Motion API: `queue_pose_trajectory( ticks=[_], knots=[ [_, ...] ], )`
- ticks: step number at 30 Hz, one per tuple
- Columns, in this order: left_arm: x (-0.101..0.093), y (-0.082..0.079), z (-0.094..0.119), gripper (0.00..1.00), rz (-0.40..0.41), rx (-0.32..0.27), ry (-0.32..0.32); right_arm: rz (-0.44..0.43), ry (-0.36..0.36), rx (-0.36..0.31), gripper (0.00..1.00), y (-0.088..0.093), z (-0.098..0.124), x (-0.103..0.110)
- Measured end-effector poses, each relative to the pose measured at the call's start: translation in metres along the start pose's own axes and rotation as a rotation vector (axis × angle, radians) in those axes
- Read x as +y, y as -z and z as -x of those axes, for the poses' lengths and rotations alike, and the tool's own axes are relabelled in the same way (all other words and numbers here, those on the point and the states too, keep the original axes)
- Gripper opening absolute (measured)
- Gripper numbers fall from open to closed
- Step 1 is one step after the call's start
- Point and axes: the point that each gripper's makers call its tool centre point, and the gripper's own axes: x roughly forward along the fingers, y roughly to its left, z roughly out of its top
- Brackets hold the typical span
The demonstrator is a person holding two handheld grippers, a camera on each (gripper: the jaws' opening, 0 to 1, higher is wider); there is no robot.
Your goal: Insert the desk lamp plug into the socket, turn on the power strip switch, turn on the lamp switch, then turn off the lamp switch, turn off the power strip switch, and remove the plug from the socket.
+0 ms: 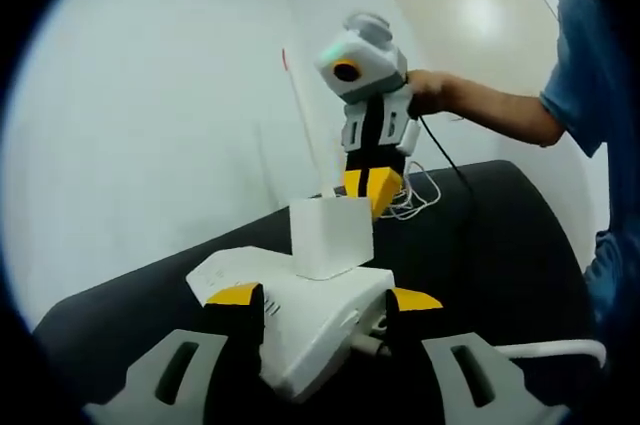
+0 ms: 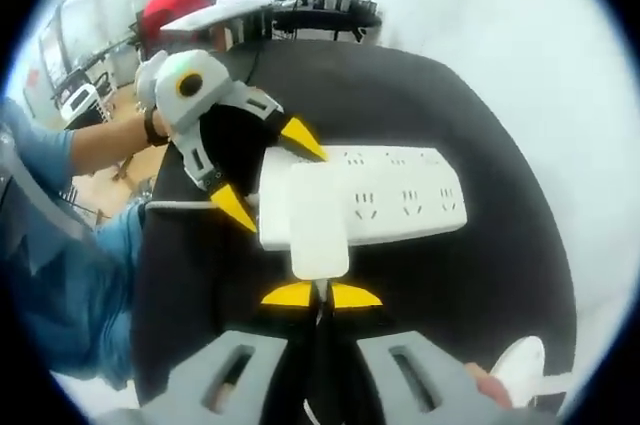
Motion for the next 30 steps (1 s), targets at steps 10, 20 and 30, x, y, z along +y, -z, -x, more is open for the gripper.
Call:
queue_pose_trajectory(
  ticks=[10, 20, 30],
  knots=[
    [-0.002, -0.002, 0.000, 0.46, -0.005, -0.004, 0.000, -0.041, 0.012, -0.100, 0.05, 0.003, -0.003, 0.003],
    [-0.002, -0.002, 0.000, 0.46, 0.001, -0.001, -0.001, -0.010, 0.011, -0.067, 0.05, -0.011, 0.007, 0.000],
    [-0.001, -0.002, 0.000, 0.46, 0.006, -0.003, -0.003, 0.021, 0.047, -0.052, 0.05, -0.020, 0.013, 0.003]
  ],
)
